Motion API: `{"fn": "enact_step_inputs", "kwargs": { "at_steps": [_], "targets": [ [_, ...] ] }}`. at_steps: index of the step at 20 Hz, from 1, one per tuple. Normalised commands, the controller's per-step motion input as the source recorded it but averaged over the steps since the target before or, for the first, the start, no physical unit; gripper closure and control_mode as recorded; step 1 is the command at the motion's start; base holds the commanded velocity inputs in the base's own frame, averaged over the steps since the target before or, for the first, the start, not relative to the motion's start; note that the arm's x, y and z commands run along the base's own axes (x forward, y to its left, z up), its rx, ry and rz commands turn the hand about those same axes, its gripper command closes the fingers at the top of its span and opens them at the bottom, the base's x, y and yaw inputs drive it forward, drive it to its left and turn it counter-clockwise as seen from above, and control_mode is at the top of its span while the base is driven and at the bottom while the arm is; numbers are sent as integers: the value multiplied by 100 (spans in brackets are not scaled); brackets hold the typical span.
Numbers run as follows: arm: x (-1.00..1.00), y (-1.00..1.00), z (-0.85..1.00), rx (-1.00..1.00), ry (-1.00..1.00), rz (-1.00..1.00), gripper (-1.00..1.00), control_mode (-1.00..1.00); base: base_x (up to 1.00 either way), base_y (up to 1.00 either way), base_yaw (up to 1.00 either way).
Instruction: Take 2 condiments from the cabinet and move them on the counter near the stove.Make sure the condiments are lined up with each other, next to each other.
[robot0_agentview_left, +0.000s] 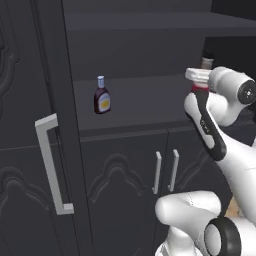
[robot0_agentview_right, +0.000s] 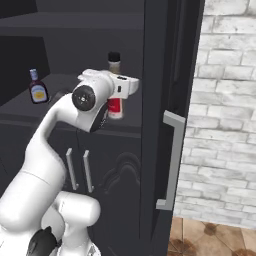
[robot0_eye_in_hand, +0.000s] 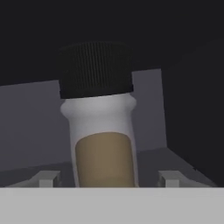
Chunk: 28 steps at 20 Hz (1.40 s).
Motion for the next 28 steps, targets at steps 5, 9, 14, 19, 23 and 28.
{"fn": "enact_step_inputs", "kwargs": {
  "at_steps": [5,9,14,19,23,28],
  "targets": [
    [-93,-4,-22,0,-13,0,100,-100,0,0,0],
    [-97,0,-27,0,-14,3,100,-100,0,0,0],
    [-82,-2,-26,0,-5,7,100,-100,0,0,0],
    [-85,-6,6,0,-9,12,100,-100,0,0,0],
    [-80,0,1,0,-1,18,100,-100,0,0,0],
    [-77,13,-20,-2,0,20,100,-100,0,0,0]
  ]
}}
